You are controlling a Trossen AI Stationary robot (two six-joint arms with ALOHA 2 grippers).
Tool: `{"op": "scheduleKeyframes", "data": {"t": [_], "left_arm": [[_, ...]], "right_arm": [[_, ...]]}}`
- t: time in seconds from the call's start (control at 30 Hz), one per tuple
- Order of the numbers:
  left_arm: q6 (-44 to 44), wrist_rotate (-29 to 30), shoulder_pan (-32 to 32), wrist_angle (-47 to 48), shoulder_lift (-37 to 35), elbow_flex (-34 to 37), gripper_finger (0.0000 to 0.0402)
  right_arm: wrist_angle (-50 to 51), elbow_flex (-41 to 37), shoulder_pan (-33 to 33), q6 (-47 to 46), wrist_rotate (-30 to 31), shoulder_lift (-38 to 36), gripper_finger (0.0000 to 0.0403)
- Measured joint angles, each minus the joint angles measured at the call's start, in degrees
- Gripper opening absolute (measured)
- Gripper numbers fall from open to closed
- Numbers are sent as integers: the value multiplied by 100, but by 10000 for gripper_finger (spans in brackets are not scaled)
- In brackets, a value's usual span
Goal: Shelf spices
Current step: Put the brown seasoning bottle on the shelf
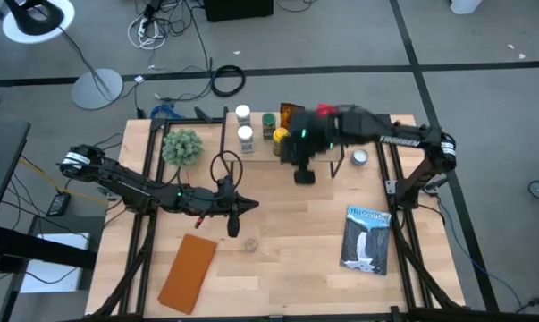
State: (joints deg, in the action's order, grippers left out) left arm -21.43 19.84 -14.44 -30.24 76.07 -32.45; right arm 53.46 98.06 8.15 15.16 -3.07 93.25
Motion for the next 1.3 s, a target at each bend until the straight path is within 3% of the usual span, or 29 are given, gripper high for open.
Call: {"op": "scheduleKeyframes", "data": {"t": [0.13, 0.3, 0.47, 0.7, 0.83, 1.07, 1.3], "left_arm": [[2, -172, -33, 9, 0, 0, 1], [30, -186, -209, 73, 0, 0, 1], [20, -202, -386, 218, 2, 0, 1], [20, -301, -476, 225, 2, 0, 1], [48, -302, -476, 247, 2, 0, 1], [-4, -300, -476, 227, 4, 0, 10], [22, -174, -476, 217, 4, 0, 101]], "right_arm": [[-123, -672, -660, -517, 591, -17, 5], [-871, -1851, -1377, -1532, 1117, -170, 10], [-2760, -3461, -1978, -2676, 1378, -582, 3], [-5201, -5112, -2460, -3285, 1438, -905, 7], [-5774, -5484, -2586, -3317, 1393, -907, 3], [-5819, -5623, -2606, -3764, 1395, -907, 7], [-5904, -5623, -2604, -3830, 1395, -905, 3]]}}
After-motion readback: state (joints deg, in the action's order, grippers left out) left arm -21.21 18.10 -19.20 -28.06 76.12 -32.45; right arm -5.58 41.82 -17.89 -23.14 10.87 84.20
